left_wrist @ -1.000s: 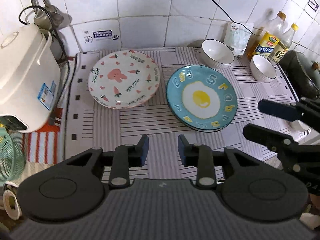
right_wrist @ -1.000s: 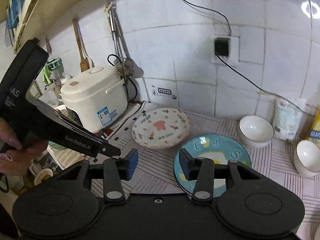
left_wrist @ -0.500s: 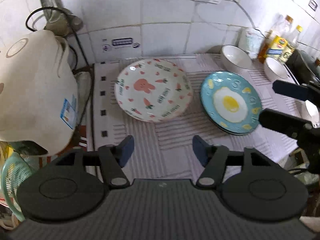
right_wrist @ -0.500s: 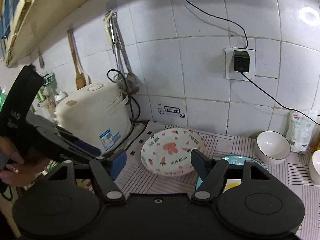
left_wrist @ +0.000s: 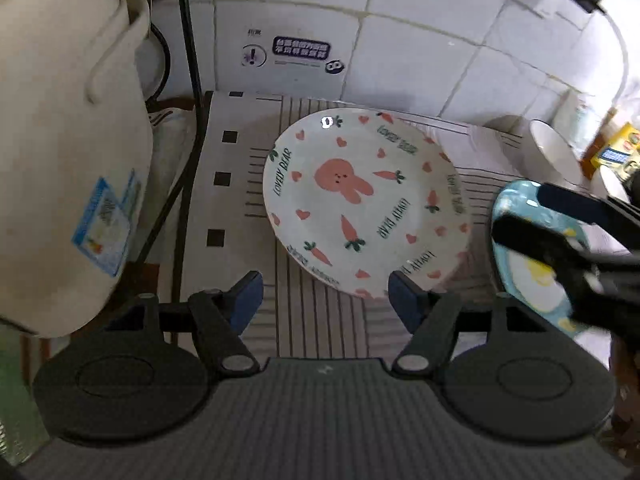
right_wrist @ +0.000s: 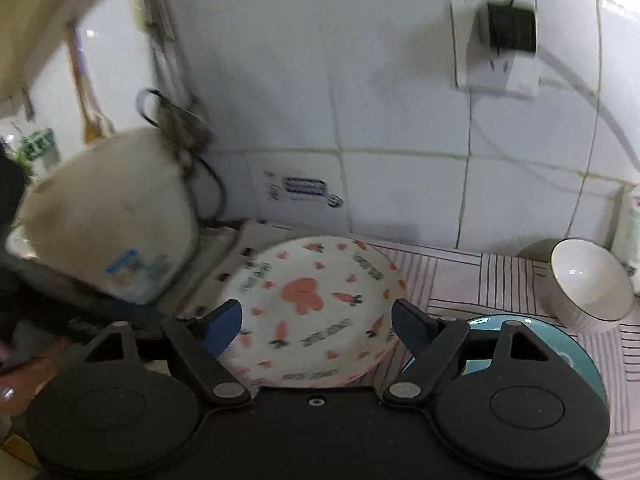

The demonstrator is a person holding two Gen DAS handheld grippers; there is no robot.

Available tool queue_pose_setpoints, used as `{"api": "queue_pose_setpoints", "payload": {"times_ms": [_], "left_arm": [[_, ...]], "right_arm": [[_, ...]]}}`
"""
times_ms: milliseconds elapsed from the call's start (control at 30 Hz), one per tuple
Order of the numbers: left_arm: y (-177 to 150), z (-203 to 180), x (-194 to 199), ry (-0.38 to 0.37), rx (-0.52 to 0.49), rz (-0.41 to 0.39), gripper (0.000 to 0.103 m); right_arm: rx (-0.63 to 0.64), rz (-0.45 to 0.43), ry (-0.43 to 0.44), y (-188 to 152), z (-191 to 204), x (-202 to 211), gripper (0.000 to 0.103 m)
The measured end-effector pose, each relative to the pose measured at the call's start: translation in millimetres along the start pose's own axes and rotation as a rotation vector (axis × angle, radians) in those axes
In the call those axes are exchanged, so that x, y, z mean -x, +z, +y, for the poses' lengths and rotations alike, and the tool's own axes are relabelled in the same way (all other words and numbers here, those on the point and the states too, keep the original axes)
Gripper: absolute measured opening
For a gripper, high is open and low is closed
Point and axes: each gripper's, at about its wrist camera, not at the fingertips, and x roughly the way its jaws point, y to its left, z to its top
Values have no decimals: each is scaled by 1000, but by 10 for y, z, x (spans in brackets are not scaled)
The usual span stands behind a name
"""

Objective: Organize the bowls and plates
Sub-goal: 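Move both grippers to the pink bunny plate rim and close them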

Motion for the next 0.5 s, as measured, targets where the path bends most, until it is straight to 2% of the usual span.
{"api": "queue_pose_setpoints", "payload": {"times_ms": [67,133,267,400,433,467,500], "left_arm": [[-34,31,-101,20,17,-27,68],[-53,54,-179,27,24,-38,68],[-24,80,-292,41,14,-34,67],[18,99,-437,43,24,-27,64],[25,110,-476,40,31,-13,58],[33,123,-509,28,38,3,46],[38,140,-540,12,45,23,38]], "right_arm": [[-57,33,-20,21,-141,-234,74],[-112,62,-23,48,-255,-435,72],[-123,75,-84,94,-399,-709,69],[-83,126,-69,112,-478,-943,62],[-72,139,-56,110,-485,-981,55],[-69,147,-40,113,-493,-1012,47],[-72,157,-20,120,-508,-1040,44]]}}
